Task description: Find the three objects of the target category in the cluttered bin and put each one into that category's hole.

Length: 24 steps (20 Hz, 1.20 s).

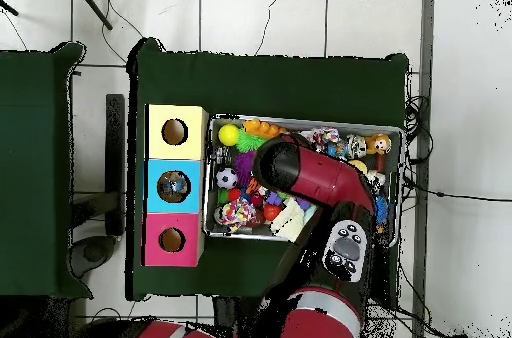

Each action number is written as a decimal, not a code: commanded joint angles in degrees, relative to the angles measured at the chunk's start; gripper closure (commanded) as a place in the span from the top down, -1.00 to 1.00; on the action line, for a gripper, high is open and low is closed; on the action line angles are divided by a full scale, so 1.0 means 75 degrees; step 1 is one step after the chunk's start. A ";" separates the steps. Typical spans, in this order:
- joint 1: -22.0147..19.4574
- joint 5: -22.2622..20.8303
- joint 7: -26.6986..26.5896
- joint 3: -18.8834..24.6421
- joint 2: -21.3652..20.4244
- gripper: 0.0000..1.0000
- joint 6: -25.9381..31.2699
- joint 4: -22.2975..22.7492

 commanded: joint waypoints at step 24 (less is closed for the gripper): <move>0.0339 0.0380 0.1902 0.0854 0.0946 1.00 -0.0812 0.0299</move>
